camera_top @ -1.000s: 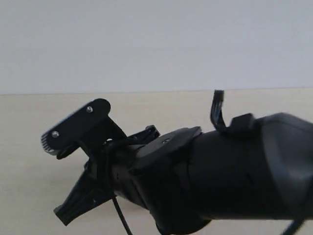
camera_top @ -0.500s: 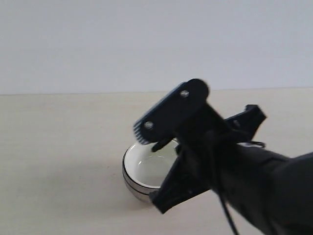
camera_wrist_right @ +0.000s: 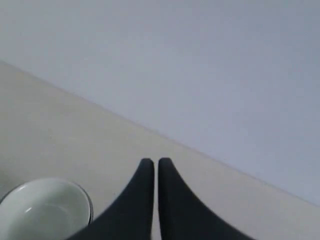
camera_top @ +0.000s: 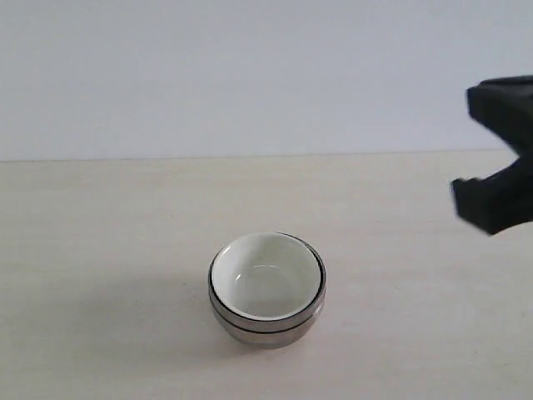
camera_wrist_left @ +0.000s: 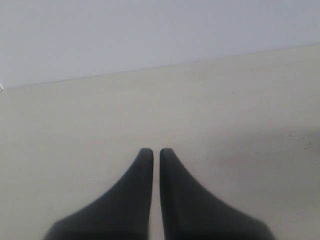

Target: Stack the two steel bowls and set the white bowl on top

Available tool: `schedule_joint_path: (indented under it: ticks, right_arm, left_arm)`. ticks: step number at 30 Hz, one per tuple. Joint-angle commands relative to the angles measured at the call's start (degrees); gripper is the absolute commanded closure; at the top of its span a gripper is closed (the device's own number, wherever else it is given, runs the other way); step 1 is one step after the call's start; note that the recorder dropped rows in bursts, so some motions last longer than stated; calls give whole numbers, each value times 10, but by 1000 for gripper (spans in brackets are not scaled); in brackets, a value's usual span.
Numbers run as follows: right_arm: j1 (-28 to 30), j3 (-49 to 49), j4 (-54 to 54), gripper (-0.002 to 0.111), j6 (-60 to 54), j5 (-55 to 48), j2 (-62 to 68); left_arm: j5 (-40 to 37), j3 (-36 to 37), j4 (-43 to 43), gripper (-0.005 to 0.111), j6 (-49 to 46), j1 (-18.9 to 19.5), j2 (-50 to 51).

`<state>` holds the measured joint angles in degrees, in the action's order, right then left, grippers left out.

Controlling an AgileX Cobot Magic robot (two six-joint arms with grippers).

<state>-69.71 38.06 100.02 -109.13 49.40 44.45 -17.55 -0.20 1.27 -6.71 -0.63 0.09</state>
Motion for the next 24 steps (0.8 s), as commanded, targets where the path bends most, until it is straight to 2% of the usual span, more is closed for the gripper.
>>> schedule_joint_path:
  ticks: [1,5,9,19,24]
  right_arm:
    - [-1,-2,-1,108,-28,30,-73]
    - [-1,-2,-1,108,-31,61,-121]
    - [-1,-2,-1,108,-90,64,-171]
    - [-1,-2,-1,108,-92,57,-290]
    - [-1,-2,-1,108,-99,-1,-343]
  left_arm:
    - [0,2,-5,103,-2,1,-1]
    - [0,2,-5,103,-2,1,-1]
    - [0,2,-5,103,-2,1,-1]
    - [0,2,-5,103,-2,1,-1]
    - [0,2,-5,103,-2,1,-1]
